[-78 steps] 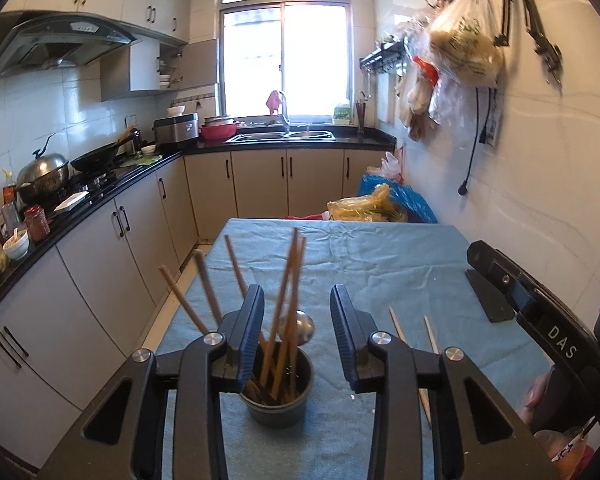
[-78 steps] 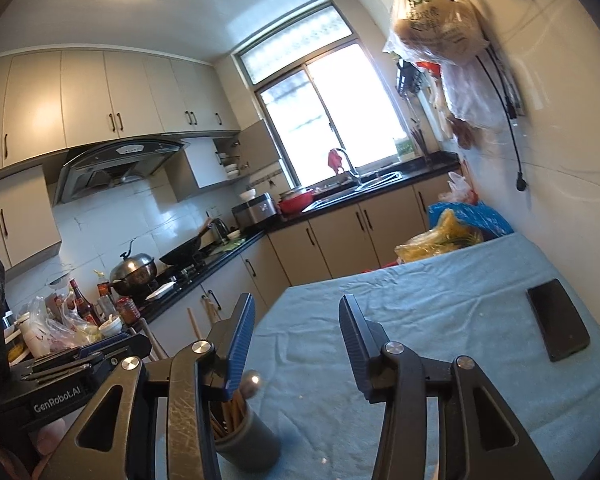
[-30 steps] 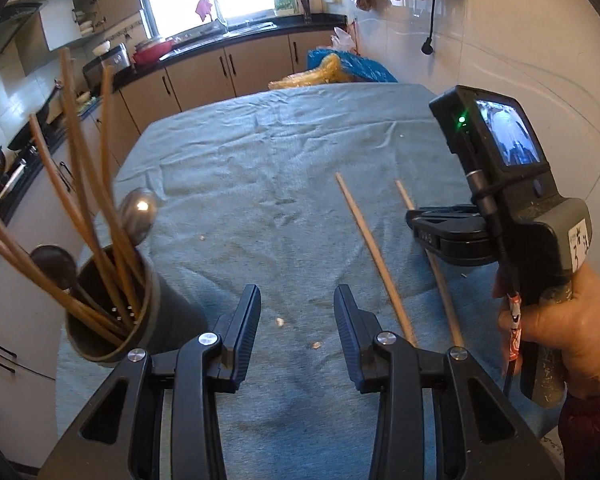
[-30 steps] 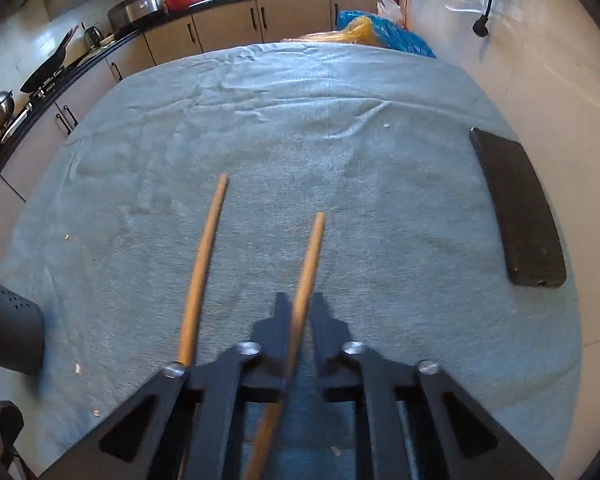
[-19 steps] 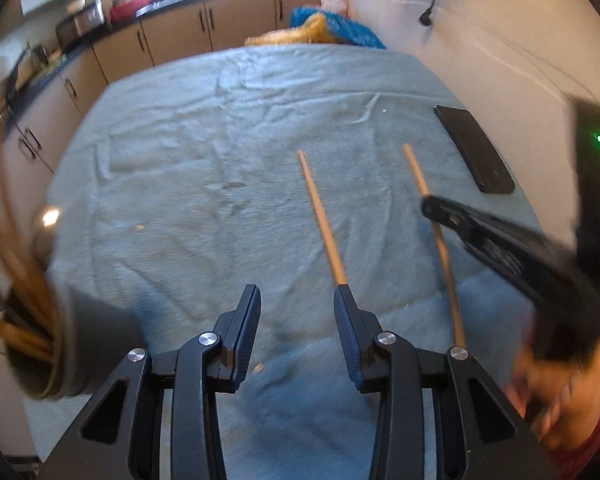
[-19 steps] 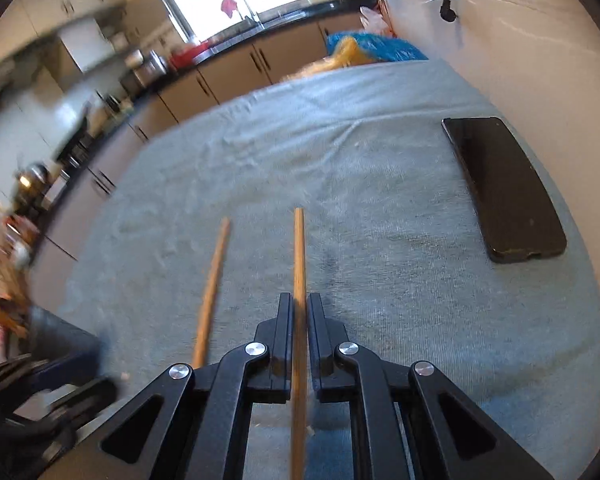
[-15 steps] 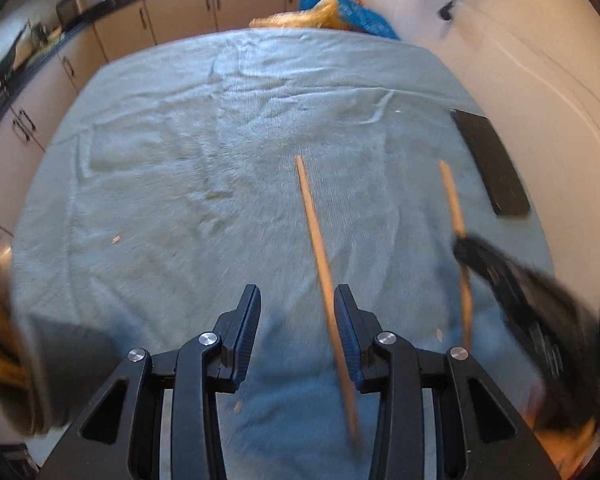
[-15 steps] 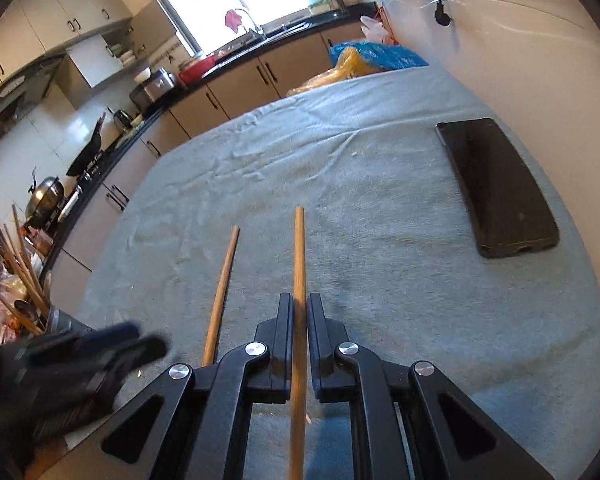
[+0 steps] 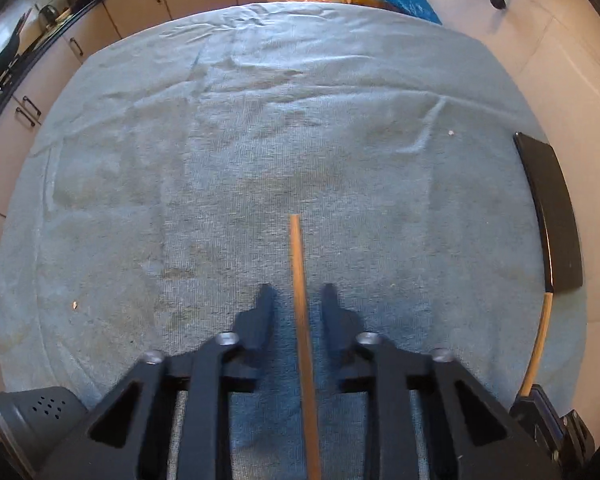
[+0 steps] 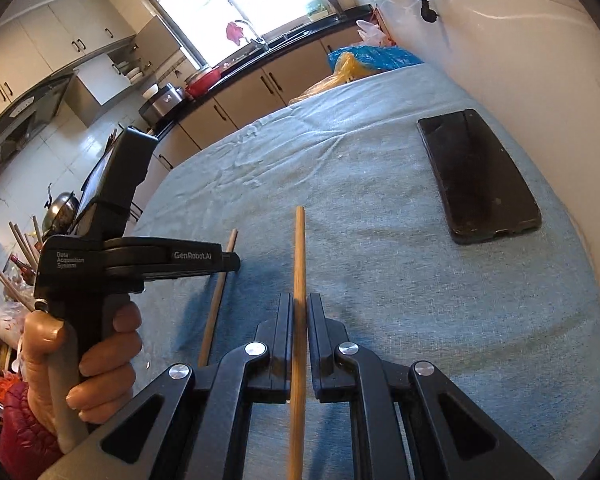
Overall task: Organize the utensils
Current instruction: 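Grasp a chopstick with the left tool while the right tool grasps another, then lift both held chopsticks upright and carry them over the black holder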
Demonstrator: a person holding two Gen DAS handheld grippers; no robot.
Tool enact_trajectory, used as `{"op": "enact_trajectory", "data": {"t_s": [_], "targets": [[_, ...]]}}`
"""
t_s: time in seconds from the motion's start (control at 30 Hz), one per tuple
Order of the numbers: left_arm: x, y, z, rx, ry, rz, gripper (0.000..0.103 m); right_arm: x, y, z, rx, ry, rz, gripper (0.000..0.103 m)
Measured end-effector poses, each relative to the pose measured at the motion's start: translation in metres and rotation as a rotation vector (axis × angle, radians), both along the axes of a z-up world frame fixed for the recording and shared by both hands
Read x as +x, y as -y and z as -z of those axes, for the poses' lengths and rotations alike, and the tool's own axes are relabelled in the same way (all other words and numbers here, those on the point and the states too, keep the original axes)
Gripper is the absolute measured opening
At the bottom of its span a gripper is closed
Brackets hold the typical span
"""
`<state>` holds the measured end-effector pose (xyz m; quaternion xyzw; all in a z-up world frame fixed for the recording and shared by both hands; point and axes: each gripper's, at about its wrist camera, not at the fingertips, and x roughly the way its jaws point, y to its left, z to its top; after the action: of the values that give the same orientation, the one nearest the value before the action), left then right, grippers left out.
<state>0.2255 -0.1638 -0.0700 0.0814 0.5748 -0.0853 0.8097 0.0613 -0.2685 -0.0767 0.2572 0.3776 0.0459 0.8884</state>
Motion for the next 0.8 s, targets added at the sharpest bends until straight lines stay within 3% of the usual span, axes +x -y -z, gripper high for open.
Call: {"op": "enact_trajectory", "data": {"t_s": [0.03, 0.23, 0.63, 0.8], "targets": [[0.0, 0.0, 0.0, 0.002, 0.003, 0.0, 0.006, -0.001, 0.001, 0.0, 0.005, 0.002, 0.004, 0.008], [-0.019, -0.002, -0.008, -0.044, 0.03, 0.052, 0.006, -0.008, 0.0, -0.006, 0.008, 0.025, 0.011, 0.008], [-0.115, -0.039, -0.1, -0.164, 0.286, 0.117, 0.006, -0.039, -0.02, -0.049, -0.043, 0.176, 0.012, 0.008], [-0.135, -0.058, -0.126, -0.193, 0.357, 0.126, 0.006, -0.051, -0.037, -0.065, -0.088, 0.241, 0.004, 0.008]]}}
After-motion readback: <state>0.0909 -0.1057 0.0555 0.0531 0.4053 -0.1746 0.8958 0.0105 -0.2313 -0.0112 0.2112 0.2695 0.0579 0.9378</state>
